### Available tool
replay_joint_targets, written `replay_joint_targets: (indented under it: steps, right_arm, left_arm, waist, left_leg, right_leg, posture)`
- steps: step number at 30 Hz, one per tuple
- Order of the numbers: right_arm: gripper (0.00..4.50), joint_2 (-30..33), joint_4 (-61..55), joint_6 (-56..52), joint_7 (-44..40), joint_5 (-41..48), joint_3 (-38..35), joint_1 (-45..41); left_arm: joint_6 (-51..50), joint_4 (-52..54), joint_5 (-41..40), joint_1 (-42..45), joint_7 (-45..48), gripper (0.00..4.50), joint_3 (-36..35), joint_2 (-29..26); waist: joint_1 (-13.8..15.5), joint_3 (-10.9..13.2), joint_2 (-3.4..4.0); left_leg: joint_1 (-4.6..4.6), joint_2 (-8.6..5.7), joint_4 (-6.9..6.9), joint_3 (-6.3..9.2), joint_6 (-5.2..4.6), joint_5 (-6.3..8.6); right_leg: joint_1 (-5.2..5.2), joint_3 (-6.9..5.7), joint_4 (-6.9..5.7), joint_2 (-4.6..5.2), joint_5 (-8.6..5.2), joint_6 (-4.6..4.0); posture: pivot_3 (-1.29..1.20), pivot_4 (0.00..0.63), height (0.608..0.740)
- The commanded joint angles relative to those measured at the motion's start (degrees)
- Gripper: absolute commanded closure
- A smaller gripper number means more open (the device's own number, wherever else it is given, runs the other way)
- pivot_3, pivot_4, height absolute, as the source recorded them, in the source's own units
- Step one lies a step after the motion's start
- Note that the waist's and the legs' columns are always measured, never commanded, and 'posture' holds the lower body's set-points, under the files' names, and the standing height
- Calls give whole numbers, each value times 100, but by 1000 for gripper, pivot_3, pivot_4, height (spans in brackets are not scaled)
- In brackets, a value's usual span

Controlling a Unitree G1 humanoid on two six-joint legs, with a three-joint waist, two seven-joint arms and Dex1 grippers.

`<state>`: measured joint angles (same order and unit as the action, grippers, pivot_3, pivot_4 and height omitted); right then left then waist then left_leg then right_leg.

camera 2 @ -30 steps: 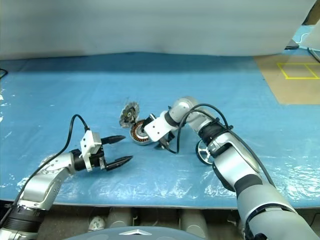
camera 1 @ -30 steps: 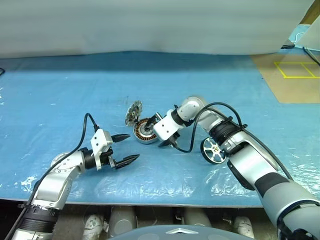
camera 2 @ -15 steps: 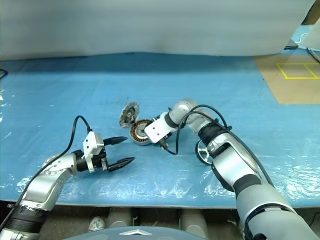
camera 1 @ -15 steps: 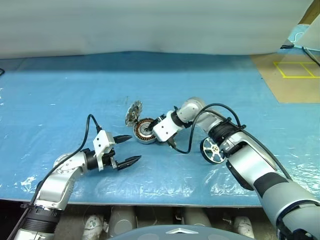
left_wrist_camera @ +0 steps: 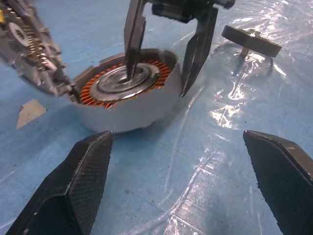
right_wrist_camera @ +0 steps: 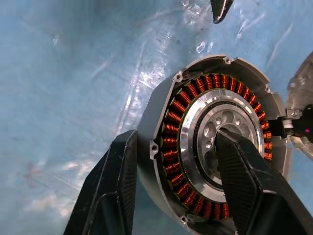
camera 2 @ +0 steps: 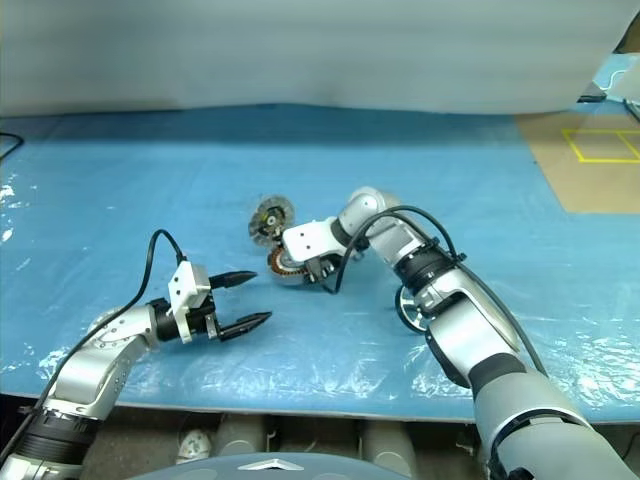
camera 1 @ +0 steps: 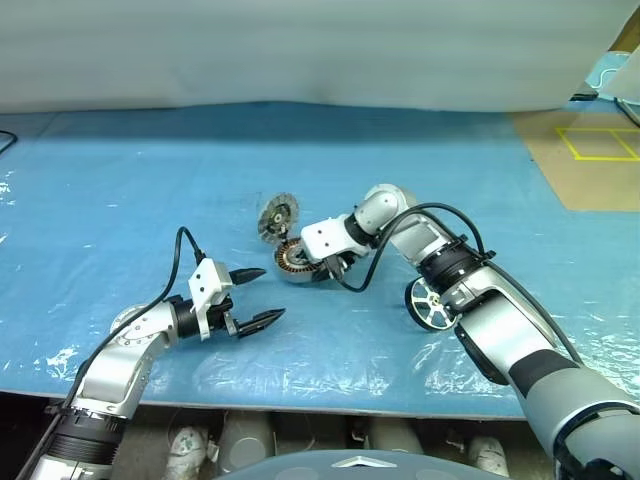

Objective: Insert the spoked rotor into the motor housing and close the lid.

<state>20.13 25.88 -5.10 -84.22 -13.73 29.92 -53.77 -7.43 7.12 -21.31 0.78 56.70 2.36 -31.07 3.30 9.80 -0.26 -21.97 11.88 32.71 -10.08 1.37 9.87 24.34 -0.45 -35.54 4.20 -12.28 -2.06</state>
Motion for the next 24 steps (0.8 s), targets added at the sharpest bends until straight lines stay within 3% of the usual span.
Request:
replay_joint_targets:
  steps: [1, 6, 11, 15, 19, 24]
  right_arm:
    - [2500, 338, -909, -1087, -306, 115, -43, 253]
    - [2500, 923, -2096, -1771, -342, -64, 222, 728]
    - [2500, 1119, -2700, -2760, -271, -87, 395, 911]
    - [2500, 1002, -2770, -3367, -77, -90, 546, 895]
    - [2500, 396, -2323, -4361, 371, -143, 812, 760]
    - [2500, 218, -2250, -4584, 669, -115, 967, 698]
  left_arm:
    - [60, 160, -23, -56, 28, 0, 7, -5]
    - [67, 109, -20, -22, 69, 0, 99, 33]
    - [94, 32, 6, 16, 128, 0, 198, 67]
    - [109, -1, 8, 40, 137, 0, 224, 76]
    - [134, -31, 29, 50, 116, 0, 220, 86]
    - [166, -17, 36, -19, 88, 0, 189, 79]
  waist:
    - [3, 0, 0]
    - [49, 0, 0]
    - [57, 0, 0]
    - [57, -1, -1]
    - [-16, -11, -15]
    - [-85, -19, -21]
  left_leg:
    - [2, 1, -2, 0, 0, 0]
    - [15, 0, -13, -3, 1, 0]
    - [27, -3, -21, -6, 2, 0]
    - [30, -3, -24, -7, 2, 0]
    - [72, -3, -38, -6, 3, 0]
    - [113, -5, -48, 6, 4, 1]
  right_leg:
    - [0, 0, 0, 0, 0, 0]
    - [0, 4, 1, 0, -1, 1]
    - [-2, 14, 0, -1, -1, 2]
    - [-3, 17, 0, -1, -2, 3]
    - [-21, 37, -2, -3, -2, 4]
    - [-38, 46, -7, -3, -29, 49]
  posture:
    - [0, 150, 740]
    - [0, 150, 740]
    - [0, 150, 740]
    - [0, 150, 740]
    - [0, 150, 740]
    - [0, 150, 740]
